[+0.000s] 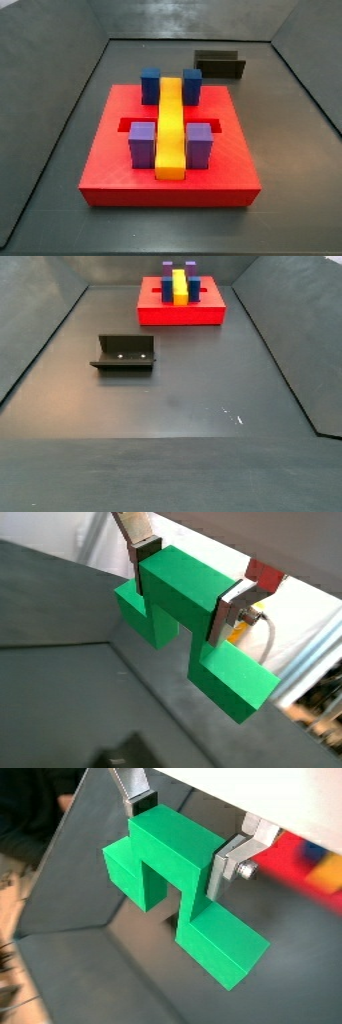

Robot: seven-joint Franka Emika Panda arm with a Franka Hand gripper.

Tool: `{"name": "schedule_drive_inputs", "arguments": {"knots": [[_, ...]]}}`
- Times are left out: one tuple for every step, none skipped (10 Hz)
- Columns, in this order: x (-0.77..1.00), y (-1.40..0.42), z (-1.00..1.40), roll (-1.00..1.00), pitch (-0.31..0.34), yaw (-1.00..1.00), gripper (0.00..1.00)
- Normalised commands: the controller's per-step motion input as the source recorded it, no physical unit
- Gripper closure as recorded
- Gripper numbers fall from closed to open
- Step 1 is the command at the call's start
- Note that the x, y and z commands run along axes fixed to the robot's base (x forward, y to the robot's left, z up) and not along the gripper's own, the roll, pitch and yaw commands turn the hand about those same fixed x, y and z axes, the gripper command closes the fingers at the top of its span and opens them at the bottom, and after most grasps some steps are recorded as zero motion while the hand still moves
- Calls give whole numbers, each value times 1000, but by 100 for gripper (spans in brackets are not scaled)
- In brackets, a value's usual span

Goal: Pick up the green object. Move up. Place the green object on the fixture. Regrasp the green object. Move to above the board. Insert the green object.
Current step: Move to above the board.

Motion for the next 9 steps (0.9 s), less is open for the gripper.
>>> {"name": "schedule_drive_inputs", "arguments": {"knots": [[-1006,-1400,286,-1000,149,-127,100],[-1015,-1400,299,-1000,153,-114,100],[-684,-880,188,-1000,158,-101,100],[-411,-496,110,-1000,153,-88,100],[-291,-322,69,-1000,150,-80,100],[-173,-144,41,-1000,137,-63,100],[-125,-52,23,-1000,115,-48,100],[-99,6,10,-884,77,-31,100],[-89,13,8,-725,44,-27,100]]}}
